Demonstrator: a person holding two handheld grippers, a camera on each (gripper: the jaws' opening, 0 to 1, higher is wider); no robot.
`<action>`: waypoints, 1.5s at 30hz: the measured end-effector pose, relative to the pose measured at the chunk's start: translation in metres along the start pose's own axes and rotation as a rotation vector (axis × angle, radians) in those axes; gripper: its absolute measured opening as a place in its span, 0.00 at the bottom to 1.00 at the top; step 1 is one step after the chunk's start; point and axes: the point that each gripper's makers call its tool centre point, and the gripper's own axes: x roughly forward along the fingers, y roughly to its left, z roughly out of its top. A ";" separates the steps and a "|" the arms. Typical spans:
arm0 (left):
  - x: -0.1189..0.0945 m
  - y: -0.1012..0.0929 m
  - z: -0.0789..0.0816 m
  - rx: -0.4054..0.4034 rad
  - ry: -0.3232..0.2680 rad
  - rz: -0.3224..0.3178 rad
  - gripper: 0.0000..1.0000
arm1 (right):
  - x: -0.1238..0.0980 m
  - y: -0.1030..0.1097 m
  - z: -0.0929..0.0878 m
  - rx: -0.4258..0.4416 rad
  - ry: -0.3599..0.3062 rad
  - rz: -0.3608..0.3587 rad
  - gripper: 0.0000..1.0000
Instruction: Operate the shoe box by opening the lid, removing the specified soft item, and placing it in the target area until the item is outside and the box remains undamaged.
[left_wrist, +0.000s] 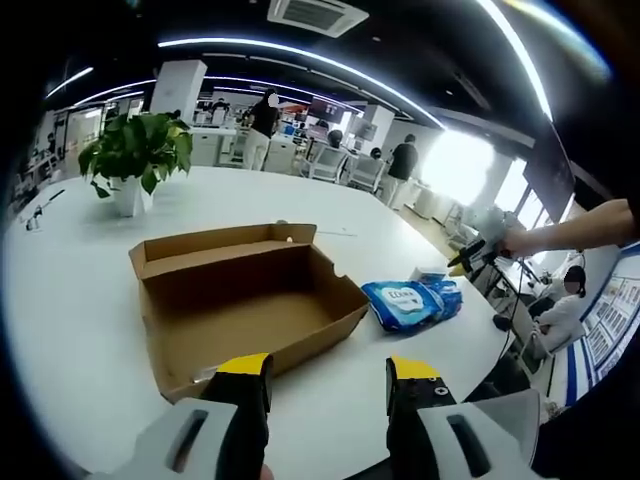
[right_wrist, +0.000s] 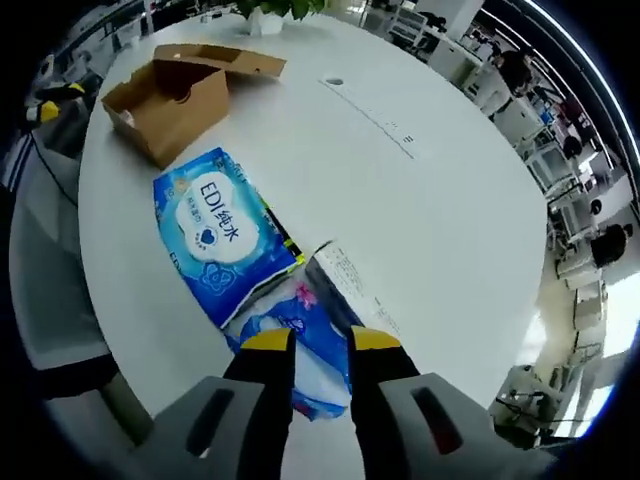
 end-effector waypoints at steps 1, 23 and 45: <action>0.000 0.000 0.000 0.001 0.000 -0.002 0.46 | -0.001 0.002 0.005 0.050 -0.030 0.006 0.19; -0.001 0.020 0.011 0.031 0.006 -0.040 0.46 | -0.002 0.092 0.076 0.213 -0.304 0.141 0.29; 0.013 0.028 0.007 0.054 0.042 -0.089 0.46 | -0.013 0.153 0.092 0.321 -0.489 0.203 0.39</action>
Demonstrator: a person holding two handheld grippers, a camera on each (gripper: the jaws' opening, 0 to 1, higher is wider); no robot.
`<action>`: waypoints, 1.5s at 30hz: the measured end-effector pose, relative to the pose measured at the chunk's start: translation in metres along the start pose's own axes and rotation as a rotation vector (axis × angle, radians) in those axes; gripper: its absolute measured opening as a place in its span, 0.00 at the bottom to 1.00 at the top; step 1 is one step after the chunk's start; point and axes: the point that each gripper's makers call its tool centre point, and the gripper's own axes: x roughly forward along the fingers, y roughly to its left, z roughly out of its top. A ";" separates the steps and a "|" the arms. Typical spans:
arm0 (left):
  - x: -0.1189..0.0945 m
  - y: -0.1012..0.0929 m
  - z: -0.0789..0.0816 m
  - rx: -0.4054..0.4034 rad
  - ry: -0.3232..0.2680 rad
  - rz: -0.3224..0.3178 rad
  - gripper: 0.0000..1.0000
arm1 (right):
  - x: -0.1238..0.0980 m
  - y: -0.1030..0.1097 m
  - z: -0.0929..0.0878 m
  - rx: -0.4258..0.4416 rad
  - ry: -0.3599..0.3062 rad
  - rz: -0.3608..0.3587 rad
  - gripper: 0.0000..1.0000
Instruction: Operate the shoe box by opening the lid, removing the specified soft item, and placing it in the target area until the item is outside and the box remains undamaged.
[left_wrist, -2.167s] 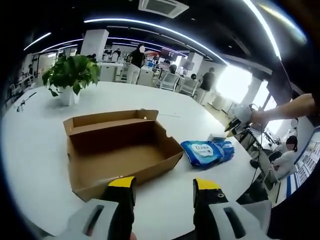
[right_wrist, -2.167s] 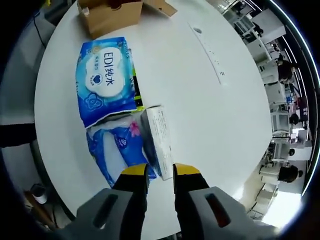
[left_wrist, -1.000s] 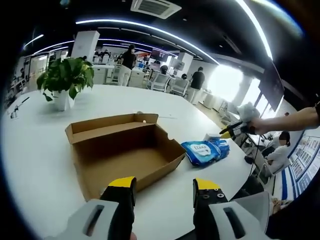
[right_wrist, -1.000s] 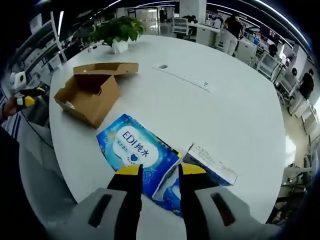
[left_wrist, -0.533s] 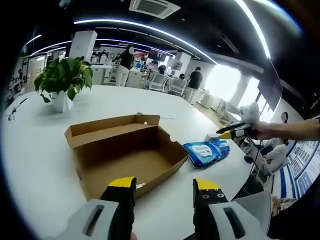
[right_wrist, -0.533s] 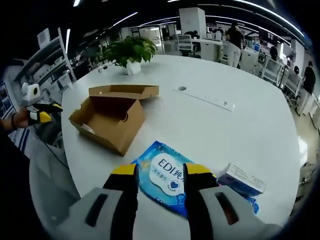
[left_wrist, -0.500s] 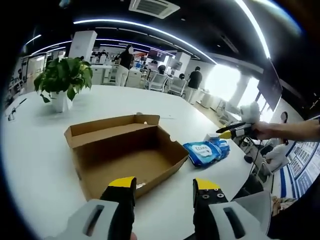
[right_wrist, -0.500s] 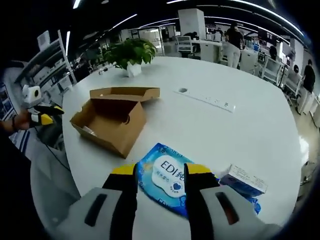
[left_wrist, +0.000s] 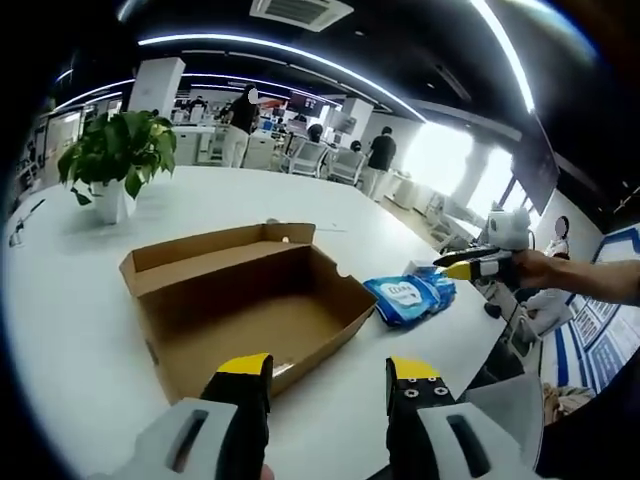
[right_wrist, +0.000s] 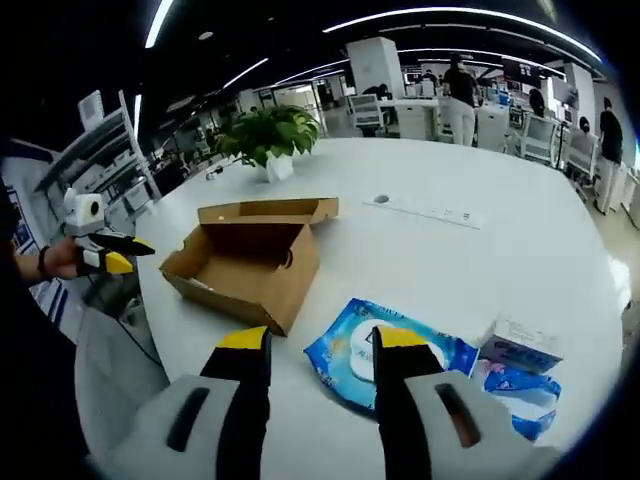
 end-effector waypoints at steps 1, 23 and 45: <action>0.000 0.001 -0.001 0.000 0.003 -0.001 0.46 | 0.000 0.003 -0.003 0.006 -0.002 0.002 0.39; 0.015 0.024 0.013 0.119 0.060 -0.018 0.46 | -0.010 0.048 -0.009 0.070 -0.137 0.003 0.42; 0.047 0.069 0.002 0.297 0.273 -0.020 0.45 | -0.006 0.092 -0.020 0.077 -0.183 -0.052 0.43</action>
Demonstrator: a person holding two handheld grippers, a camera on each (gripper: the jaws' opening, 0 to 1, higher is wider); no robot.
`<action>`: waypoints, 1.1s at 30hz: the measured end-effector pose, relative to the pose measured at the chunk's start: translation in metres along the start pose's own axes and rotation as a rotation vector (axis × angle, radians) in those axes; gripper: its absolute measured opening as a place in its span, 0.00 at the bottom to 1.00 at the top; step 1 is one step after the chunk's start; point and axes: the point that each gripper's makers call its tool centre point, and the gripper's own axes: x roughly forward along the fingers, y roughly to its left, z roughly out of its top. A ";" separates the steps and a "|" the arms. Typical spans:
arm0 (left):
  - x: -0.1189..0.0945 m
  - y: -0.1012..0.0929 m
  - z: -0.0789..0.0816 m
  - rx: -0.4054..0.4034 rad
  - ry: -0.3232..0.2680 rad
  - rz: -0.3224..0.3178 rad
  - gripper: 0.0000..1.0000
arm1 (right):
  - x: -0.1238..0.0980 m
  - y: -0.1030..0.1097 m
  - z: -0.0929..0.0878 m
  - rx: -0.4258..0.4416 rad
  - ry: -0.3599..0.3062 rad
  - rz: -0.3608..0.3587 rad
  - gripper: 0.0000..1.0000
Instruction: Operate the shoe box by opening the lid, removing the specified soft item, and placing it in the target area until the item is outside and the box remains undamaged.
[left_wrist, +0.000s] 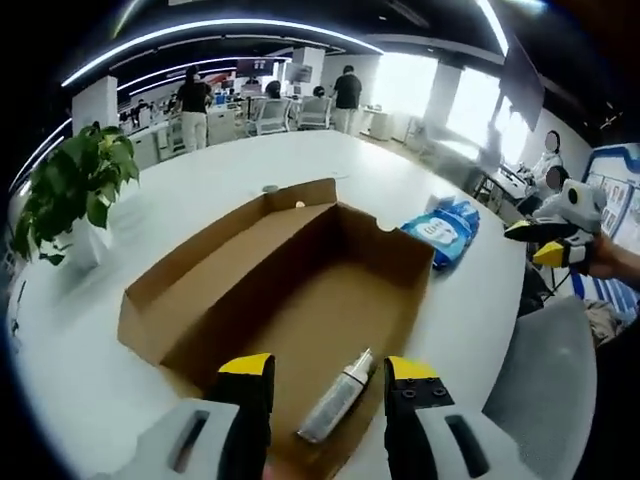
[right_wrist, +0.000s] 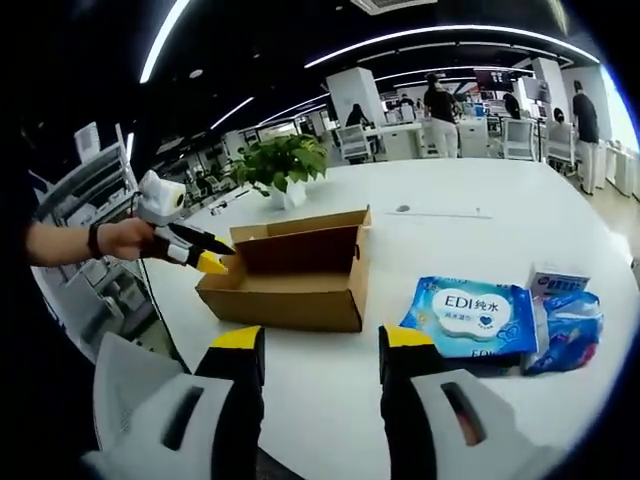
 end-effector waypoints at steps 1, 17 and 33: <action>0.002 0.001 0.000 0.014 0.007 -0.002 0.45 | 0.000 0.001 0.000 0.000 -0.001 -0.001 0.43; 0.040 0.005 -0.034 0.189 0.203 -0.152 0.45 | -0.018 0.009 -0.016 0.034 -0.005 -0.042 0.43; 0.062 -0.006 -0.048 0.305 0.324 -0.298 0.45 | -0.022 0.013 -0.021 0.067 -0.002 -0.056 0.46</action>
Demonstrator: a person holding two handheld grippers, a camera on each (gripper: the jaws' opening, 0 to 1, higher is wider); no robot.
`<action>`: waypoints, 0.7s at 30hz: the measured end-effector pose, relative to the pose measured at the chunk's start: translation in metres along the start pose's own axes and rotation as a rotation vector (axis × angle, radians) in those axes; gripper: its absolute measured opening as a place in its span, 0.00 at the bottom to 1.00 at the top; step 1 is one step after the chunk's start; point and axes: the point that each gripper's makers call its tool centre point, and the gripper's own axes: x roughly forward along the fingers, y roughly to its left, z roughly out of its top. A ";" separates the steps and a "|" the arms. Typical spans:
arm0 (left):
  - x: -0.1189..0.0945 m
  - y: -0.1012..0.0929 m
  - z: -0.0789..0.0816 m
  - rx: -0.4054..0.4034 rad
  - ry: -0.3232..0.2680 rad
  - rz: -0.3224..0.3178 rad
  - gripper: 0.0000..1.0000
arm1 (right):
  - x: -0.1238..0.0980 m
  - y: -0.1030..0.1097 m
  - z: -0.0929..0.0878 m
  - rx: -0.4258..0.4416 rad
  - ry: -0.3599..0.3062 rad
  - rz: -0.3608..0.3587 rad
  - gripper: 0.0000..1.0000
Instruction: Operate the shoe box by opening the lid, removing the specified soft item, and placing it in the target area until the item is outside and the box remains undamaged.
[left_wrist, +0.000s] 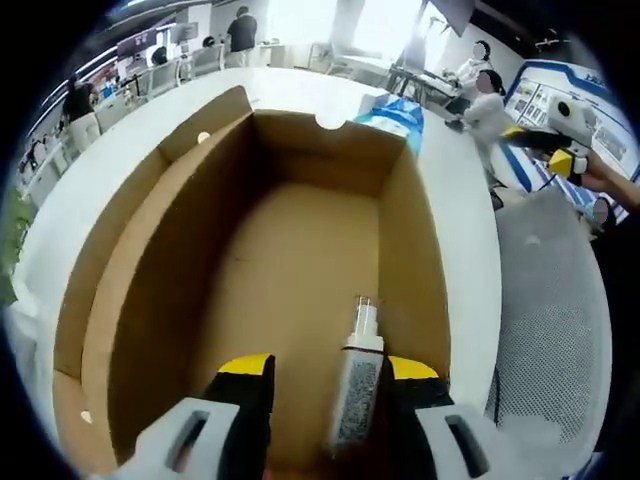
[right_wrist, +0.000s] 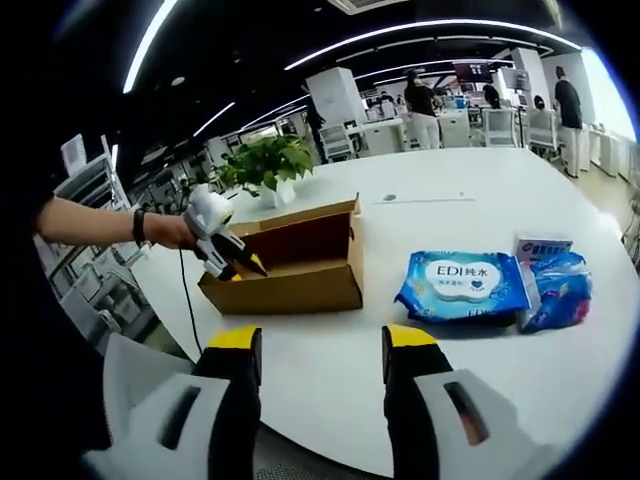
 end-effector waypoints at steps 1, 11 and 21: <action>0.001 0.000 0.000 0.007 0.006 -0.002 0.45 | 0.000 0.001 -0.001 -0.002 0.003 0.001 0.46; 0.009 0.004 -0.012 0.094 0.107 0.030 0.47 | 0.001 0.002 -0.002 -0.002 0.007 0.001 0.46; 0.011 -0.001 -0.014 0.169 0.107 0.040 0.38 | 0.001 0.002 -0.005 0.000 0.010 0.002 0.45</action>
